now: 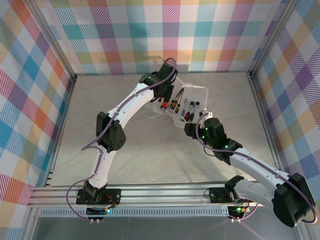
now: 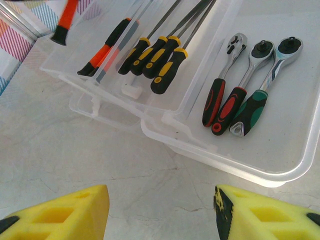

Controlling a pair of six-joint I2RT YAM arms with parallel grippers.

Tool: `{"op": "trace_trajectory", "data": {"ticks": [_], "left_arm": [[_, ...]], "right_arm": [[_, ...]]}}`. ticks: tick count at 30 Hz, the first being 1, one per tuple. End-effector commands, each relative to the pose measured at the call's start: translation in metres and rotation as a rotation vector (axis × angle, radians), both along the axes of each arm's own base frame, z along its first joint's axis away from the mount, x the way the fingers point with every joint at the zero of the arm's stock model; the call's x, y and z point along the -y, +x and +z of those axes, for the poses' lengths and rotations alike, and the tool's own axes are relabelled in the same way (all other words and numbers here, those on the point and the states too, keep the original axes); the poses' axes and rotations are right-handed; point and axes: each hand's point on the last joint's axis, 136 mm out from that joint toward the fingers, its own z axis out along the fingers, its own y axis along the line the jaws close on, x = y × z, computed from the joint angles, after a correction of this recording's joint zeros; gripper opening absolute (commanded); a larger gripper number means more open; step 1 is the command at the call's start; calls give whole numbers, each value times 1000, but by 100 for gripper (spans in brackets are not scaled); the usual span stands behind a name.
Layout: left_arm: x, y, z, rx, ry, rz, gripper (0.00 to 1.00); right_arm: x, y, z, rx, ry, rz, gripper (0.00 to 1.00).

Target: Pack the tool kit

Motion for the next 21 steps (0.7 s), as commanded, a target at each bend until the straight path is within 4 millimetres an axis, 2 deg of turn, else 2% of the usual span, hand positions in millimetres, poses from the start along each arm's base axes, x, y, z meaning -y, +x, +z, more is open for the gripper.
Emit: {"op": "trace_trajectory", "data": {"ticks": [1,21], "left_arm": [[-9,0,-1,-31,59,-48,9],[13,-9,-33,-160,-63,-54,13]], "right_arm": [[2,-1,3,23,-15,2,58],[1,-1,4,23,-9,3,58]]}}
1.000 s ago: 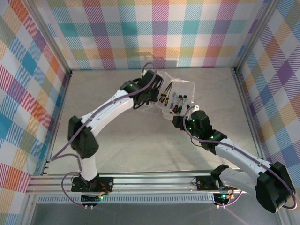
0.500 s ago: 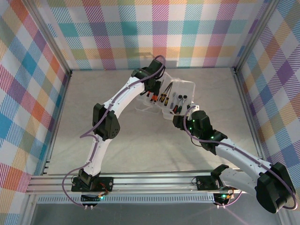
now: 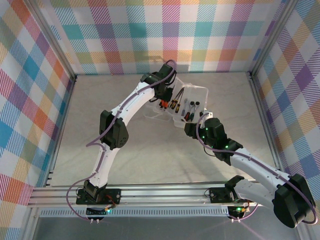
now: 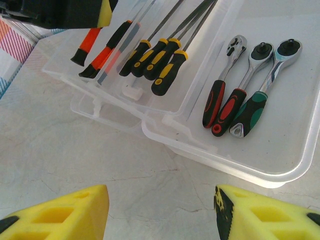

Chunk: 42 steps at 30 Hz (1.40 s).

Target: Pack the tool kit

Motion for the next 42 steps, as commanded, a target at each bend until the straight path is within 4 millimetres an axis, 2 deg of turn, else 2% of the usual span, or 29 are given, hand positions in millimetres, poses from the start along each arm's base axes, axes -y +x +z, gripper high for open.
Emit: {"op": "trace_trajectory", "data": {"ticks": [1,4,8,15,18,20,22,24,27,29,31,33,37,39,42], "left_arm": [[2,-1,-6,-31,-16,12,14],[-2,1,-7,-23,5,25,14],[-7,3,2,7,20,38,17],[-13,1,40,64,2,47,45],[-18,-3,66,105,-15,57,48],[-32,-7,86,140,-26,88,47],[-49,-11,97,169,-66,135,46],[-76,-14,101,204,-141,206,46],[-127,-22,83,200,-326,363,44],[-158,-26,57,154,-475,468,43],[-175,-30,29,90,-579,516,41],[-175,-28,5,25,-636,502,36],[-150,-18,-36,-118,-653,399,28],[-139,-12,-46,-145,-690,357,28],[-133,-3,-57,-161,-702,339,29]], "right_arm": [[1,-1,2,19,-14,4,58],[1,-1,1,16,-14,4,58],[1,0,1,17,-15,3,58],[1,1,-2,11,-22,-1,58],[1,2,-4,7,-31,-1,58],[4,3,-5,10,-45,-16,58],[8,5,-6,15,-60,-35,58],[12,6,-7,17,-73,-52,58],[23,10,-11,-9,-71,-106,62],[35,17,-13,-47,-52,-152,62],[47,25,-12,-97,-29,-193,63],[59,34,-12,-148,-27,-227,63],[79,56,-19,-247,13,-284,61],[84,66,-24,-299,38,-274,57],[89,79,-32,-383,49,-264,46]]}}
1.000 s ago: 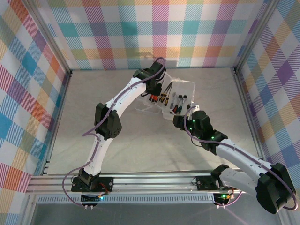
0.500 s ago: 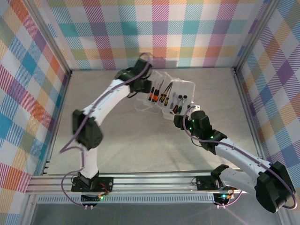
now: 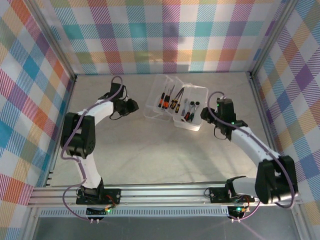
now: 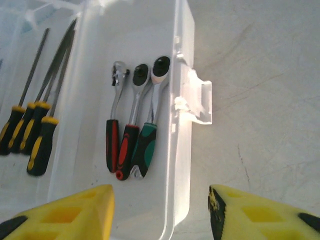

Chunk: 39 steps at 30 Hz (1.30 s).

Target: Pack the tool kit

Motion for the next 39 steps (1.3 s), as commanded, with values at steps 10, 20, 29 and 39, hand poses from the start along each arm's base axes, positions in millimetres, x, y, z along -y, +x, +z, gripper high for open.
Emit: {"op": "trace_trajectory", "data": {"ticks": [10,20,29,39], "left_arm": [[41,19,21,112,-198,-143,35],[60,8,8,61,-124,-260,33],[57,5,-20,19,-42,-242,20],[49,-24,-18,37,34,-235,0]], "right_arm": [[-5,13,-37,-222,128,80,42],[-7,22,-41,-253,160,81,36],[-3,16,-36,-242,158,77,36],[5,12,-28,-220,159,64,36]]}}
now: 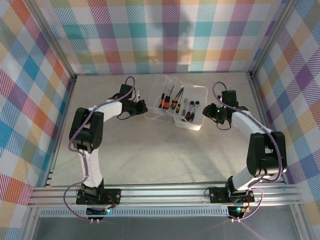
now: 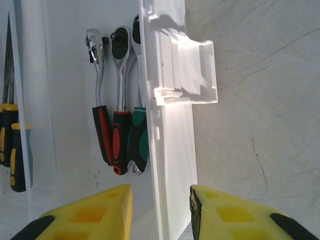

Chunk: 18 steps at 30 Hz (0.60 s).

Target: Pack the tool kit

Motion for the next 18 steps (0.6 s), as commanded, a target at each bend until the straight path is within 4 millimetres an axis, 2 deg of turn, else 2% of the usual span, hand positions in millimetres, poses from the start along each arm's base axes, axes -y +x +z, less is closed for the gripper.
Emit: {"op": "trace_trajectory", "data": {"ticks": [1,6,11,18], "left_arm": [[-10,-28,-4,-39,81,18,0],[-19,-61,5,-51,187,16,0],[-28,-96,24,-39,326,18,0],[-49,-126,53,-26,422,70,0]], "right_arm": [[4,-7,5,12,-1,9,36],[8,-7,3,18,12,-7,36],[5,-11,-3,19,52,-31,36],[1,-30,-34,-16,108,-74,35]]}}
